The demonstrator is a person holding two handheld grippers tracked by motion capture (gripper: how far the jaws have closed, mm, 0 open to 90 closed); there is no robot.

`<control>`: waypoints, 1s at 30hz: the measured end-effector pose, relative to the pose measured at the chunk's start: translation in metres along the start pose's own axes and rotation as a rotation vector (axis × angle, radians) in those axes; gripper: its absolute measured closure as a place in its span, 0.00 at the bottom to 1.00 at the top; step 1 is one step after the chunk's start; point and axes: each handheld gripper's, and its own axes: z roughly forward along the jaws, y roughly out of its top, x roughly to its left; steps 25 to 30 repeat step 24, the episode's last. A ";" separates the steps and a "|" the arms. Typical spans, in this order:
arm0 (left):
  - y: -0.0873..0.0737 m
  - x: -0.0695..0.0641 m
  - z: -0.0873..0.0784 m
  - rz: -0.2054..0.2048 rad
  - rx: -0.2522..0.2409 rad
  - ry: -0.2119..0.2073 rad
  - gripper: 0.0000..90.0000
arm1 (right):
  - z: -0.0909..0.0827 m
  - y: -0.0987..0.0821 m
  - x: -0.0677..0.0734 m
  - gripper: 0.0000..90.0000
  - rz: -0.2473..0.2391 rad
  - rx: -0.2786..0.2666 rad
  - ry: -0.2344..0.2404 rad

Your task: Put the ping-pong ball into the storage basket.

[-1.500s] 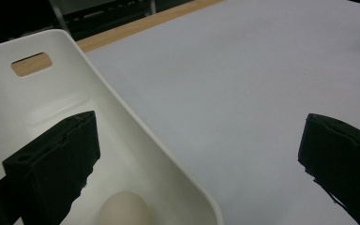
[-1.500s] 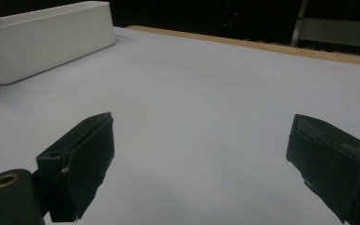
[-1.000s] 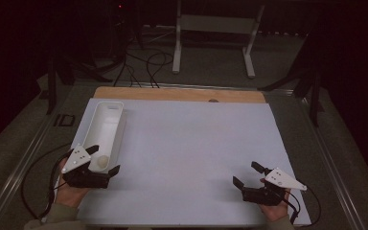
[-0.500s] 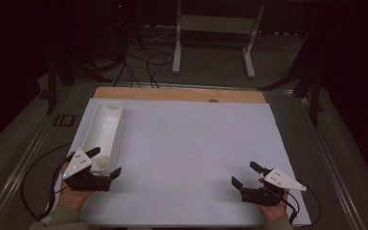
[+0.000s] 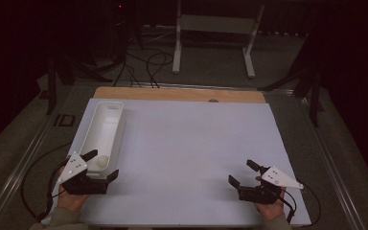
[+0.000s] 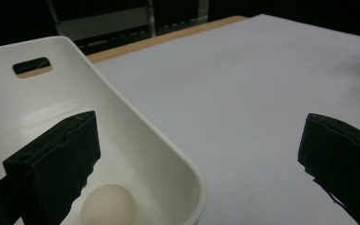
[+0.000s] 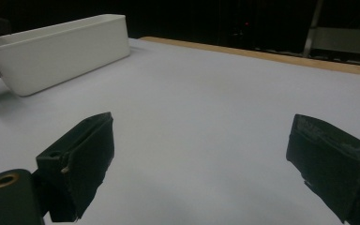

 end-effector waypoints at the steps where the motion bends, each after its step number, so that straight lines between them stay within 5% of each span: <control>1: 0.000 0.000 0.000 0.005 0.001 0.003 0.00 | 0.001 0.000 0.000 0.09 -0.003 0.002 -0.001; 30: -0.004 -0.010 0.000 0.034 0.023 -0.022 0.00 | 0.005 0.003 0.000 0.09 -0.018 0.004 0.005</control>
